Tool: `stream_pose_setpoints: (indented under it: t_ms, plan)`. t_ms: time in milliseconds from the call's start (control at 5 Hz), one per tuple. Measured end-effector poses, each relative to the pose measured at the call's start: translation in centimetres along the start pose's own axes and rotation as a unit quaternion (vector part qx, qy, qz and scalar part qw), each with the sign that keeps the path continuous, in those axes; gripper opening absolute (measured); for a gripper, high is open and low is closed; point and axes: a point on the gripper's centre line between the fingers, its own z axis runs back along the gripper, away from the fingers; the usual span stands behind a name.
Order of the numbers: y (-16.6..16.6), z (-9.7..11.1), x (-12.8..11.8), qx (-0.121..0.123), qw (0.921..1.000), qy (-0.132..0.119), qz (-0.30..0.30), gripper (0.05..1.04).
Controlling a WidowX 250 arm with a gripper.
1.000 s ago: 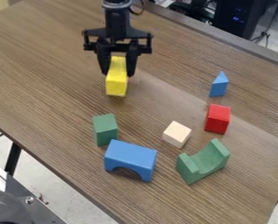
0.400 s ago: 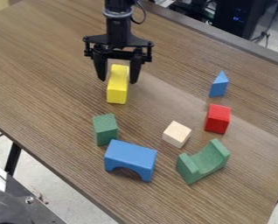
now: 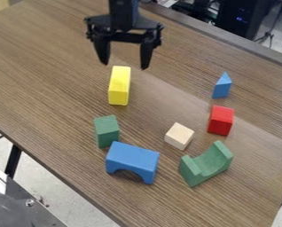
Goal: Move the yellow rectangular block slightly to the left
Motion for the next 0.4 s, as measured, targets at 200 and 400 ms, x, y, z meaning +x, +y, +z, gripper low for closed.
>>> stream_pose_setpoints:
  t_ms: [200, 400]
  plan:
    - [-2.1, 2.4, -0.8, -0.021, 0.9982, -0.022, -0.051, 0.999]
    - [-3.9, 2.7, -2.1, -0.028, 0.9933, -0.002, -0.112, 0.999]
